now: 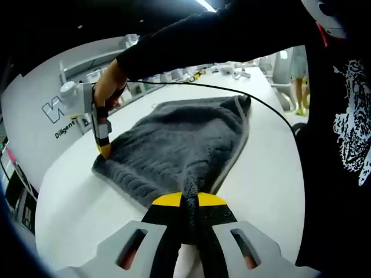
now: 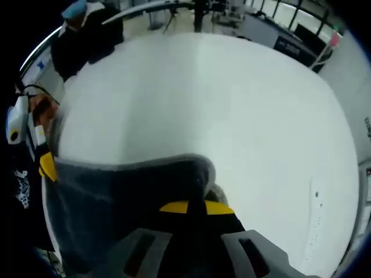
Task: Open the folded towel by lifting each exposed corner and separating the folded layers until the towel lies flat within the target outline without major curled edges
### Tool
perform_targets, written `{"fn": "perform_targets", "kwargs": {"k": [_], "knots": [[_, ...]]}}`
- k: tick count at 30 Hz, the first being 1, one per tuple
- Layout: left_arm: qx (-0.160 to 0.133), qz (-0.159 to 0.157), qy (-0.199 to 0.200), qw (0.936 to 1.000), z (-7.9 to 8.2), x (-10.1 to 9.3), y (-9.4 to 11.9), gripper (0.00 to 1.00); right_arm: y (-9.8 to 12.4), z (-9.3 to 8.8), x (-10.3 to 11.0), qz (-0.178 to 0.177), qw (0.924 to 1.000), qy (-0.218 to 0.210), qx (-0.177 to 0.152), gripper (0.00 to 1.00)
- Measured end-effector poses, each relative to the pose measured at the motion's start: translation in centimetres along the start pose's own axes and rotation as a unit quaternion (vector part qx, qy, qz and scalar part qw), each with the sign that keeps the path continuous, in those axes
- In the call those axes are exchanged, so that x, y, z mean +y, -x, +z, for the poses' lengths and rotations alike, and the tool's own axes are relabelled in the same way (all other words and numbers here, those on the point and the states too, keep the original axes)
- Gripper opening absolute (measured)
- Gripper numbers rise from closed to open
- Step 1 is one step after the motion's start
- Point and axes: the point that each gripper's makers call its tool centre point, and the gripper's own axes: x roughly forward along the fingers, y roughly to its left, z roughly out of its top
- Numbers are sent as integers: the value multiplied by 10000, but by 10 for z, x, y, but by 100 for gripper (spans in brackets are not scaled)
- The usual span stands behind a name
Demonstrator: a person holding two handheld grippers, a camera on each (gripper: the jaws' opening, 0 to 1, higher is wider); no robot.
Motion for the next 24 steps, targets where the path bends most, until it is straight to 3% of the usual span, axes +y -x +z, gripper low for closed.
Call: {"fn": "perform_targets", "kwargs": {"k": [18, 24], "knots": [[150, 471, -261, 9984, -21, 6, 35, 4, -14, 38, 17, -255, 9996, 32, -75, 3], [169, 544, -238, 9981, -23, 11, 37, 4, -14, 41, 16, -255, 9997, 20, -38, 3]]}}
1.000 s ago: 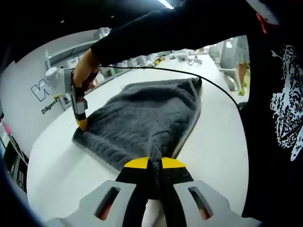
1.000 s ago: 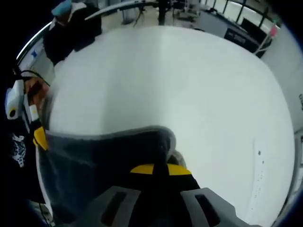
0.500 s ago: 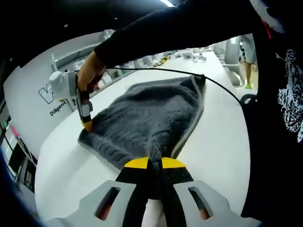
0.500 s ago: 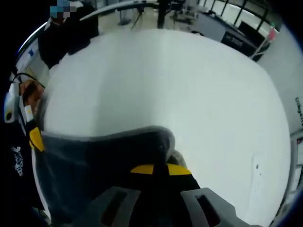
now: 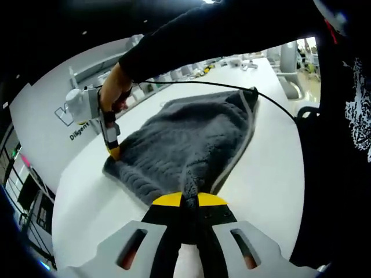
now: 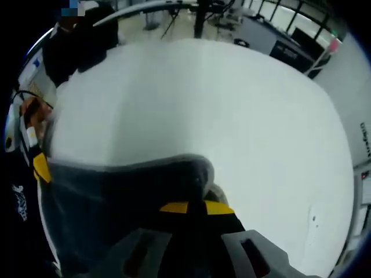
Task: Open the folded towel by lifting each exposed corner and separating the folded layers until the towel lies flat within the target outline without major curled edges
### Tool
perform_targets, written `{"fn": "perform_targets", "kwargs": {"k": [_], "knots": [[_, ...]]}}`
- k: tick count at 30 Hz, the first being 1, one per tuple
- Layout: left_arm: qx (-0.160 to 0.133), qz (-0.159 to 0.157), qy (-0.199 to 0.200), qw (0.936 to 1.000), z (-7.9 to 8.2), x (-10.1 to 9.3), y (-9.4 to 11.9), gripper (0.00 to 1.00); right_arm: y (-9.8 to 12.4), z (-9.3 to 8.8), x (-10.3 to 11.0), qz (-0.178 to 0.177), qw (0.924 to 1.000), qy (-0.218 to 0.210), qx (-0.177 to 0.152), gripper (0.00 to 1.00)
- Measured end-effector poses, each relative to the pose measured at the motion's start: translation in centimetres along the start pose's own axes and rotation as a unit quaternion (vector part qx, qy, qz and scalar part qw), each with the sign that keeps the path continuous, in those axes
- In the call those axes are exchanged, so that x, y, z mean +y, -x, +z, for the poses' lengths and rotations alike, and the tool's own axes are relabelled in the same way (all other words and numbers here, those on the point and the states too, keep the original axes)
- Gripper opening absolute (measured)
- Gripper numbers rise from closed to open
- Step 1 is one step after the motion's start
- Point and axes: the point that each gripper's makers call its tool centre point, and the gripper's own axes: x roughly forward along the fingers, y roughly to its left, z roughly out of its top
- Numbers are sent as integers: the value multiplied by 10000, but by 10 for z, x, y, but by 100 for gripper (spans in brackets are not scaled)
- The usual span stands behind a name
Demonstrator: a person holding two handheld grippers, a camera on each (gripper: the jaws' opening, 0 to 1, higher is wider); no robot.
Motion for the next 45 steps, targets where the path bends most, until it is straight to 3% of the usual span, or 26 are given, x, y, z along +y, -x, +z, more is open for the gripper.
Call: {"fn": "perform_targets", "kwargs": {"k": [12, 15, 17, 19, 20, 21, 22, 23, 25, 27, 30, 32, 36, 39, 42, 45], "knots": [[47, 208, 207, 9996, -13, 23, 3, 5, -6, 21, -8, -244, 9991, 74, -344, 4], [29, 214, 134, 9997, -14, 24, 2, 7, -4, 24, -14, -475, 9972, 255, -517, 11], [-117, 274, 355, 9989, -12, 27, 1, 18, -1, 24, -18, -629, 9953, 348, -651, 21], [-365, 504, 504, 9968, -8, 37, 4, 39, 6, 25, -21, -643, 9942, 233, -833, 40], [-535, 784, 490, 9943, -3, 45, 8, 61, 9, 26, -20, -608, 9938, 96, -921, 49], [-792, 995, 474, 9907, 4, 51, 11, 80, 12, 27, -20, -589, 9932, 47, -1003, 66], [-975, 1029, 554, 9884, 10, 51, 13, 94, 16, 31, -22, -636, 9914, -11, -1145, 81], [-995, 1159, 744, 9855, 10, 54, 16, 98, 20, 33, -27, -774, 9892, 0, -1242, 98], [-832, 1376, 1257, 9790, 3, 62, 21, 100, 28, 35, -29, -841, 9877, 31, -1321, 99], [-915, 1382, 1721, 9710, 4, 64, 26, 100, 38, 45, -32, -889, 9821, -282, -1636, 100], [-986, 1419, 2422, 9547, 5, 67, 32, 100, 43, 49, -35, -997, 9811, -200, -1645, 100], [-1128, 1433, 2574, 9490, 11, 68, 35, 100, 44, 49, -34, -1006, 9819, -174, -1595, 100], [-1144, 1340, 3027, 9367, 15, 62, 40, 100, 48, 54, -32, -1024, 9813, -92, -1626, 100], [-1282, 1281, 3483, 9197, 19, 58, 41, 100, 50, 59, -31, -1000, 9808, -44, -1672, 100], [-1392, 1052, 3816, 9077, 23, 48, 40, 98, 51, 64, -25, -923, 9816, 173, -1665, 100], [-1150, 773, 4051, 9037, 15, 33, 34, 94, 51, 66, -20, -854, 9822, 462, -1605, 100]]}}
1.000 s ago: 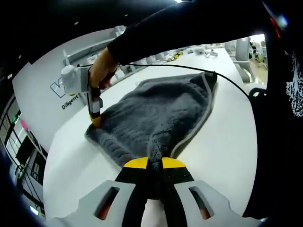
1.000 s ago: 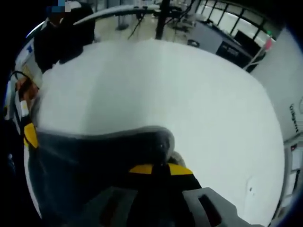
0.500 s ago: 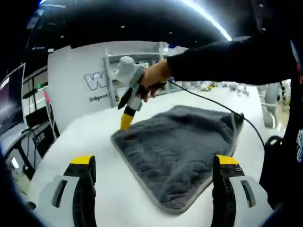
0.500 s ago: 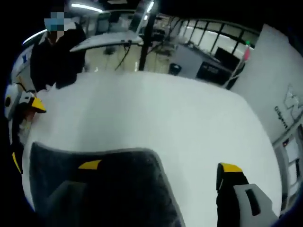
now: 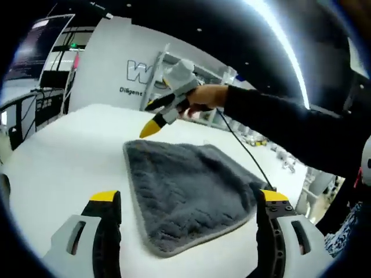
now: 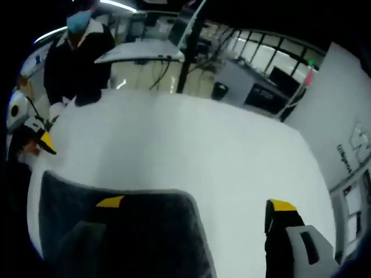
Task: Open the folded towel by lifting each exposed corner and separating the folded layers until the towel lies flat within the target outline without major curled edges
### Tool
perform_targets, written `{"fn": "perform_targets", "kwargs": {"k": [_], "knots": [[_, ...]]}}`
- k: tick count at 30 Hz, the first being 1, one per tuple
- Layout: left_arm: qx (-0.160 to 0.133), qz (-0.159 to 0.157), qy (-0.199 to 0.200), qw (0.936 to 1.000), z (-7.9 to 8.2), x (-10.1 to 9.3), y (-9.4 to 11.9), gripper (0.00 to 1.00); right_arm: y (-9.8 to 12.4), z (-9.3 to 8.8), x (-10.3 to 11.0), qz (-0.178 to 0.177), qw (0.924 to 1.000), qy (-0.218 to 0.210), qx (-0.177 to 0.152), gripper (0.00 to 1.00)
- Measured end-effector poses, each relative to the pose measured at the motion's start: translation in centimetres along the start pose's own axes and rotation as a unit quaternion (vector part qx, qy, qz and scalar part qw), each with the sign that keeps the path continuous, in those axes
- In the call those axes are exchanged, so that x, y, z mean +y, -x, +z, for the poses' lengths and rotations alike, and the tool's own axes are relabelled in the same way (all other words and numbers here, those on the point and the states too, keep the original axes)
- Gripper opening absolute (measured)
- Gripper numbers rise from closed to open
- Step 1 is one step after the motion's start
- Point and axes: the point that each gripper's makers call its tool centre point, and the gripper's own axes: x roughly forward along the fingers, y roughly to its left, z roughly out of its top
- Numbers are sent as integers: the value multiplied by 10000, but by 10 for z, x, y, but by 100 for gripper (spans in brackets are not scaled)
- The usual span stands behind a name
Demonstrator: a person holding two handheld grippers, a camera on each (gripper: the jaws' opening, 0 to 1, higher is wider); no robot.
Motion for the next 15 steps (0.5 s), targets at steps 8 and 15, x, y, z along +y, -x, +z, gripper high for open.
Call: {"fn": "perform_targets", "kwargs": {"k": [8, 15], "knots": [[309, 331, 301, 9985, -22, 17, 12, 81, -5, -3, 4, 280, 9983, 456, 221, 92], [382, 244, 641, 9969, -26, 19, 15, 64, -6, -8, 8, 751, 9941, 647, 439, 72]]}}
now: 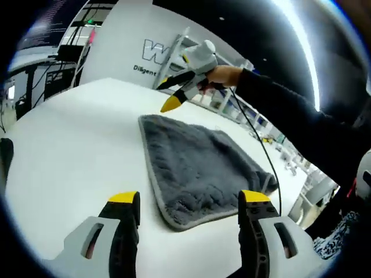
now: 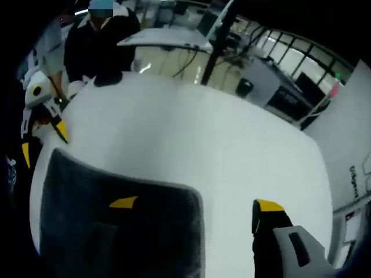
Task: Open the folded towel by lifting each exposed corner and separating the folded layers until the towel lies flat within the target outline without major curled edges
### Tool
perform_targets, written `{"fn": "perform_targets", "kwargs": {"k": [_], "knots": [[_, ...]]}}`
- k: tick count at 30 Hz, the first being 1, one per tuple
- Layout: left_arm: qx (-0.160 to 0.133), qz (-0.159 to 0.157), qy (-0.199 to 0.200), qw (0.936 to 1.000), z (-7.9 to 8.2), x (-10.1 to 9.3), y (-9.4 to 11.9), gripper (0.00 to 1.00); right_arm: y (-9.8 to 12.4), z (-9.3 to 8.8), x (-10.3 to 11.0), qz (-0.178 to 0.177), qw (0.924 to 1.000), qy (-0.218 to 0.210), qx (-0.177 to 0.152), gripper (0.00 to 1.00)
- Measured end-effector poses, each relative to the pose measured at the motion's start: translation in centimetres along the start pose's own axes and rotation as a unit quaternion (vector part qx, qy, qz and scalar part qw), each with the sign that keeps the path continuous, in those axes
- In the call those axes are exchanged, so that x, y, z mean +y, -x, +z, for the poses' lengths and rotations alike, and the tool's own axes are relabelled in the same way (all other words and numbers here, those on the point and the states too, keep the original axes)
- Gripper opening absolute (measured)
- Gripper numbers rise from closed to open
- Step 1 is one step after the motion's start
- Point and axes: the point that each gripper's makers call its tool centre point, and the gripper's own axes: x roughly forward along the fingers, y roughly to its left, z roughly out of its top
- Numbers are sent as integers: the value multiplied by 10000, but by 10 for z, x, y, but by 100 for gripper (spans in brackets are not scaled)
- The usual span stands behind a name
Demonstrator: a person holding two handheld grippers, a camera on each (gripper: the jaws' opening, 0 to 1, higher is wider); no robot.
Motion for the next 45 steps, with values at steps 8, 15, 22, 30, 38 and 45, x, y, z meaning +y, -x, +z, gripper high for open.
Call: {"fn": "perform_targets", "kwargs": {"k": [8, 15, 22, 30, 38, 45], "knots": [[76, -153, 214, 9996, -8, -4, -1, 47, -10, -6, 3, 171, 9995, 179, 182, 59], [55, -220, 366, 9991, -7, 0, 1, 39, -25, -7, -5, 105, 9997, 5, 222, 33], [-27, -232, 445, 9987, -5, 0, 2, 33, -37, -8, -11, 134, 9988, -339, 316, 23], [16, 70, -212, 9998, -6, 10, 1, 19, -55, -11, -4, 290, 9978, -257, 541, 22], [-75, -81, -110, 9999, -3, 2, -1, 5, -63, -16, 3, 435, 9960, -394, 673, 12], [-129, -224, -123, 9996, 0, -2, -2, 2, -63, -16, 8, 418, 9957, -168, 809, 6]]}}
